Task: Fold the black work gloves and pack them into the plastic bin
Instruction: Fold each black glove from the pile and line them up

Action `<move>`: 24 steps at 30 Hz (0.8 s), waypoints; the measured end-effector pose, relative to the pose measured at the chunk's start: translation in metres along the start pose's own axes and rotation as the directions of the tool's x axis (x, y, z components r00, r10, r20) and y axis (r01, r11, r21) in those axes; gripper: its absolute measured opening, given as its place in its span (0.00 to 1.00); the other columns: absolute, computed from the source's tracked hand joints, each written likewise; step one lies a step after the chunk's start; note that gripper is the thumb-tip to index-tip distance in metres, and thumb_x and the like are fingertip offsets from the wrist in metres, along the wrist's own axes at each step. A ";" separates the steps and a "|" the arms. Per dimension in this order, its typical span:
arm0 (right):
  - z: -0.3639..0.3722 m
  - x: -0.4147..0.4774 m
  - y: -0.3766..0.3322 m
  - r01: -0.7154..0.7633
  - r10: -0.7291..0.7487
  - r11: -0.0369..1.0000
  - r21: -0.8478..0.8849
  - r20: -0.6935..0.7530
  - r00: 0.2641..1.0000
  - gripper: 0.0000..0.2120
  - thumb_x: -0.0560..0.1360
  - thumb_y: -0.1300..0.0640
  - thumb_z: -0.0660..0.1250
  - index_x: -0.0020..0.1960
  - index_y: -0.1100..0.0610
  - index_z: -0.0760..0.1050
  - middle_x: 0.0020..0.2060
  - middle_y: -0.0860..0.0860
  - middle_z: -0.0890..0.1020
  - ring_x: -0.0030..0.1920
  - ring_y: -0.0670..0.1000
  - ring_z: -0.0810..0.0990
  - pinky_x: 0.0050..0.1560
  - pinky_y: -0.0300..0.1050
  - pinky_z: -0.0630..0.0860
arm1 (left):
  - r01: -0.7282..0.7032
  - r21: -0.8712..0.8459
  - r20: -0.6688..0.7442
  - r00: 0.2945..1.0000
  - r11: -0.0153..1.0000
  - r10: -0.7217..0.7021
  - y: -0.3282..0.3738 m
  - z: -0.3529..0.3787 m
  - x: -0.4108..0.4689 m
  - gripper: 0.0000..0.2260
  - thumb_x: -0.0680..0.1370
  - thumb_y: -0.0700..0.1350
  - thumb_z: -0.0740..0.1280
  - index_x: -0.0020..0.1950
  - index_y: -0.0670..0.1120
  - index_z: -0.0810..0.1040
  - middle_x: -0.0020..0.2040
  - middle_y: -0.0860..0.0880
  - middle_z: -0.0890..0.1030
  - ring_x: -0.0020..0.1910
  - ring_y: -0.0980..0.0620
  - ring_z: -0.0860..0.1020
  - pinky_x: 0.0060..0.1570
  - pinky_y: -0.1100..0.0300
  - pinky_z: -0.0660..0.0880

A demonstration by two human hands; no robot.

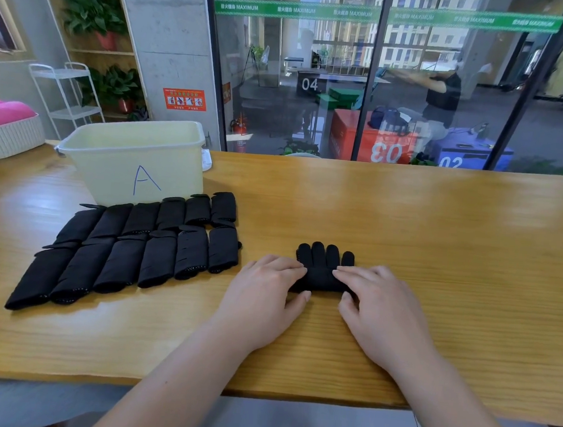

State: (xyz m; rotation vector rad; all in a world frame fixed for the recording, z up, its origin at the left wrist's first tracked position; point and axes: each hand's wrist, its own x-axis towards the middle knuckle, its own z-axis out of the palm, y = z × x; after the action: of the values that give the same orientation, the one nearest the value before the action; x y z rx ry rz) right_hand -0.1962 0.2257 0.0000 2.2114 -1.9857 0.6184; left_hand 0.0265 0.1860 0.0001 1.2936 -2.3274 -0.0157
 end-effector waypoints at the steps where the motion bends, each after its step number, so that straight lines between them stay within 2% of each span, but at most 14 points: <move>1: -0.001 -0.001 0.000 0.004 -0.004 1.000 0.003 0.010 1.000 0.21 0.81 0.47 0.61 0.74 0.42 0.77 0.70 0.34 0.77 0.68 0.44 0.71 0.64 0.46 0.73 | 0.009 -0.019 0.003 1.000 1.000 -0.009 -0.001 0.000 0.000 0.22 0.84 0.60 0.64 0.77 0.55 0.77 0.73 0.61 0.77 0.73 0.58 0.70 0.72 0.55 0.70; 5: -0.006 -0.004 0.000 0.004 -0.006 0.997 0.072 0.033 0.999 0.23 0.80 0.44 0.65 0.75 0.41 0.74 0.69 0.33 0.77 0.70 0.42 0.70 0.67 0.45 0.70 | 0.053 -0.103 0.002 0.999 0.993 -0.053 -0.004 -0.004 -0.002 0.21 0.83 0.56 0.68 0.76 0.56 0.77 0.69 0.61 0.79 0.69 0.59 0.73 0.70 0.54 0.73; 9: -0.009 -0.003 0.004 -0.047 0.038 0.967 0.249 0.041 0.998 0.25 0.80 0.49 0.70 0.75 0.38 0.72 0.63 0.30 0.77 0.69 0.39 0.70 0.68 0.43 0.71 | 0.104 -0.174 -0.022 0.994 0.979 -0.109 -0.002 -0.009 -0.005 0.18 0.84 0.54 0.68 0.74 0.60 0.77 0.63 0.60 0.81 0.61 0.60 0.76 0.64 0.62 0.74; 12: -0.010 -0.004 0.006 -0.119 0.108 0.911 0.395 0.051 0.993 0.24 0.80 0.50 0.70 0.73 0.33 0.72 0.57 0.28 0.77 0.64 0.36 0.73 0.64 0.41 0.72 | 0.151 -0.264 -0.014 0.987 0.953 -0.160 -0.004 -0.011 -0.005 0.17 0.84 0.58 0.67 0.73 0.62 0.77 0.63 0.61 0.81 0.63 0.61 0.77 0.65 0.62 0.75; 17: -0.012 -0.004 0.011 -0.227 0.213 0.790 0.570 0.093 0.973 0.20 0.81 0.45 0.71 0.70 0.30 0.74 0.55 0.36 0.83 0.51 0.36 0.79 0.53 0.39 0.70 | 0.245 -0.445 0.035 0.966 0.861 -0.257 -0.006 -0.017 -0.006 0.15 0.83 0.61 0.67 0.70 0.66 0.77 0.61 0.58 0.84 0.64 0.63 0.78 0.59 0.63 0.74; 20: -0.013 -0.004 0.011 -0.235 0.222 0.755 0.612 0.098 0.970 0.16 0.81 0.44 0.71 0.67 0.32 0.76 0.50 0.37 0.86 0.48 0.36 0.80 0.49 0.37 0.71 | 0.283 -0.469 0.051 0.955 0.837 -0.294 -0.006 -0.017 -0.006 0.14 0.83 0.62 0.66 0.69 0.67 0.77 0.58 0.58 0.84 0.50 0.62 0.82 0.51 0.64 0.76; 22: -0.012 -0.002 0.009 -0.232 0.232 0.761 0.605 0.081 0.969 0.13 0.81 0.45 0.70 0.65 0.35 0.78 0.46 0.38 0.86 0.46 0.38 0.80 0.46 0.37 0.72 | 0.286 -0.468 0.042 0.952 0.836 -0.302 -0.006 -0.016 -0.004 0.14 0.84 0.61 0.66 0.69 0.65 0.77 0.55 0.60 0.83 0.40 0.61 0.80 0.46 0.64 0.75; 23: -0.012 -0.001 0.008 -0.232 0.242 0.776 0.587 0.063 0.968 0.12 0.81 0.45 0.70 0.64 0.36 0.78 0.44 0.39 0.85 0.46 0.39 0.80 0.46 0.37 0.73 | 0.277 -0.468 0.026 0.953 0.839 -0.301 -0.006 -0.016 -0.003 0.14 0.84 0.60 0.66 0.70 0.63 0.77 0.53 0.61 0.83 0.41 0.61 0.80 0.47 0.63 0.75; 24: -0.011 0.000 0.007 -0.233 0.252 0.796 0.559 0.043 0.967 0.11 0.81 0.45 0.70 0.63 0.37 0.79 0.43 0.40 0.84 0.45 0.40 0.80 0.45 0.37 0.73 | 0.261 -0.453 0.000 0.956 0.852 -0.292 -0.006 -0.015 -0.003 0.15 0.84 0.59 0.66 0.70 0.61 0.78 0.54 0.62 0.82 0.45 0.63 0.79 0.51 0.63 0.76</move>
State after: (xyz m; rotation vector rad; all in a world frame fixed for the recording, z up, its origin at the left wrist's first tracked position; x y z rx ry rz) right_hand -0.2055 0.2282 0.0087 2.1965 -2.3169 1.4328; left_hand 0.0386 0.1887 0.0113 1.3410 -1.9014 -0.5632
